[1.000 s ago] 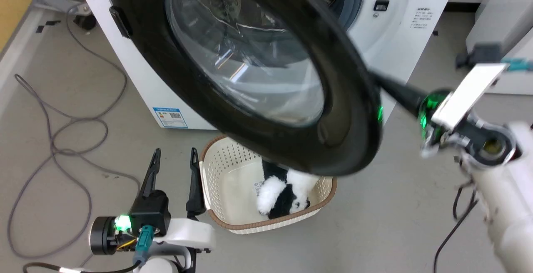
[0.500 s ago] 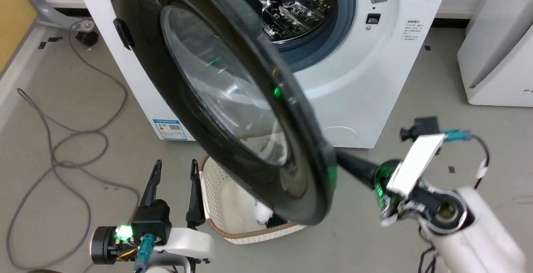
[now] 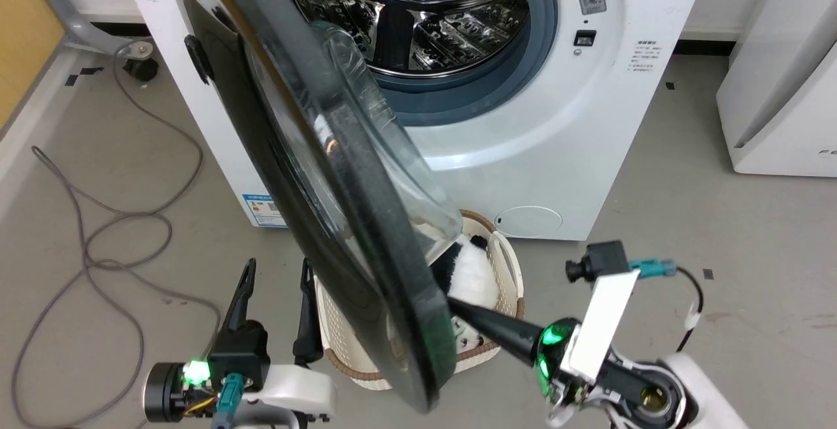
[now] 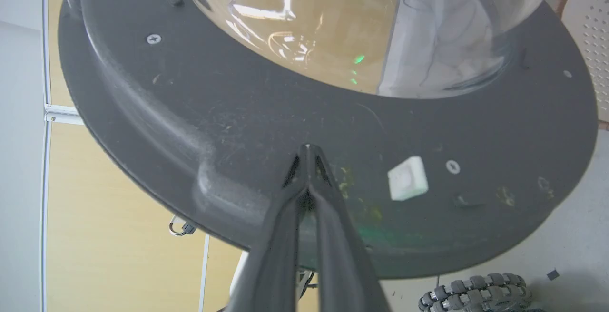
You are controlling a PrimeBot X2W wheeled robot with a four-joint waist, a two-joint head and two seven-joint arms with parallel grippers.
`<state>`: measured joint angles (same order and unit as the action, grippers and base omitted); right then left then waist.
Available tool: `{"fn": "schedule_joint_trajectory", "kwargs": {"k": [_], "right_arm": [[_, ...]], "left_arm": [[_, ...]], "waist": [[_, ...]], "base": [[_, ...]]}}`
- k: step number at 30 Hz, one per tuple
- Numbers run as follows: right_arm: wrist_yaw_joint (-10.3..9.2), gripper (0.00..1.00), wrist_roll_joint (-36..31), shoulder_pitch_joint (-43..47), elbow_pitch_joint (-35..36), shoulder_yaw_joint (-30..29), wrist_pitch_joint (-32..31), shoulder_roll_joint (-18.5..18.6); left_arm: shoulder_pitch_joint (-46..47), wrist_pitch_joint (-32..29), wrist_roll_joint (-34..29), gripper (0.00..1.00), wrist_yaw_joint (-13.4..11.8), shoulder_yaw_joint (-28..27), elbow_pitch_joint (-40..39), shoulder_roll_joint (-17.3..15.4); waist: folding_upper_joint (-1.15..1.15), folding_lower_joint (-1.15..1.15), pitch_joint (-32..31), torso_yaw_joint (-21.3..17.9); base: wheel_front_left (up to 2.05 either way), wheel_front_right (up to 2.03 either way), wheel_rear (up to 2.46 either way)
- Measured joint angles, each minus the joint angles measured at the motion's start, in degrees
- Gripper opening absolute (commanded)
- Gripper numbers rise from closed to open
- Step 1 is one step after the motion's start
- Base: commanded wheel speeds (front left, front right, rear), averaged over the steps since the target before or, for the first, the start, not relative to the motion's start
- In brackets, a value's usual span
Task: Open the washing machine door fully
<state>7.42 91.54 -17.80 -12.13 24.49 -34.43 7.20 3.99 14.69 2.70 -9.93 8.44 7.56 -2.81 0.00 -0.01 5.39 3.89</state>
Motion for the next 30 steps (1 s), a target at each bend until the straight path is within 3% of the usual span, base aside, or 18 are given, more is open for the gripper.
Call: {"fn": "schedule_joint_trajectory", "kwargs": {"k": [9, 13, 15, 16, 19, 23, 25, 30], "right_arm": [[0.0, 0.0, 0.22, 4.28, 2.4, 0.27, 1.07, -0.78], [0.0, 0.0, -2.55, 5.64, 5.67, -3.37, 8.24, -0.92], [0.0, 0.0, -6.45, 5.61, 7.35, -6.08, 15.05, -0.8], [0.0, 0.0, -10.7, 5.64, 10.44, -9.05, 24.73, -0.31], [0.0, 0.0, -14.26, 5.67, 12.63, -10.54, 32.11, 1.07], [0.01, 0.0, -29.56, 5.65, 13.9, -9.22, 45.13, 8.0], [0.01, 0.0, -38.38, 5.68, 13.29, -8.55, 48.37, 11.09], [0.01, 0.0, -55.81, 6.95, 14.24, -13.65, 49.18, 10.05]], "left_arm": [[-1.07, 0.0, 0.0, 1.0, 0.09, -0.64, 0.35, 0.0], [-1.79, 0.0, 0.0, 1.0, 0.34, -0.99, 0.6, 0.0], [-1.81, 0.0, 0.0, 1.0, 0.53, -1.33, 0.65, 0.01], [-2.1, 0.0, -0.05, 1.0, 0.55, -1.7, 0.64, 0.0], [-2.57, 0.0, -0.18, 1.0, 0.85, -1.98, 0.6, -0.01], [-2.86, 0.0, -0.4, 1.0, 1.02, -2.3, 0.48, 0.0], [-2.89, 0.0, -0.55, 1.0, 1.02, -2.47, 0.29, 0.0], [-3.24, 0.0, -0.57, 1.0, 1.01, -3.34, -0.15, -0.01]], "waist": [[0.0, 0.0, -1.66, -0.91], [0.0, 0.0, -2.5, -1.45], [0.0, 0.0, -2.84, -1.67], [0.0, 0.0, -3.32, -2.03], [0.0, 0.0, -3.8, -2.3], [0.0, 0.01, -4.16, -2.6], [0.0, 0.0, -4.2, -2.74], [0.0, 0.0, -4.04, -3.23]], "base": [[0.0, 0.0, 0.0], [0.0, 0.0, 0.0], [0.0, 0.0, 0.0], [0.0, 0.0, 0.0], [0.0, 0.0, 0.0], [0.0, 0.0, 0.0], [0.0, 0.0, 0.0], [0.0, 0.0, 0.0]]}}
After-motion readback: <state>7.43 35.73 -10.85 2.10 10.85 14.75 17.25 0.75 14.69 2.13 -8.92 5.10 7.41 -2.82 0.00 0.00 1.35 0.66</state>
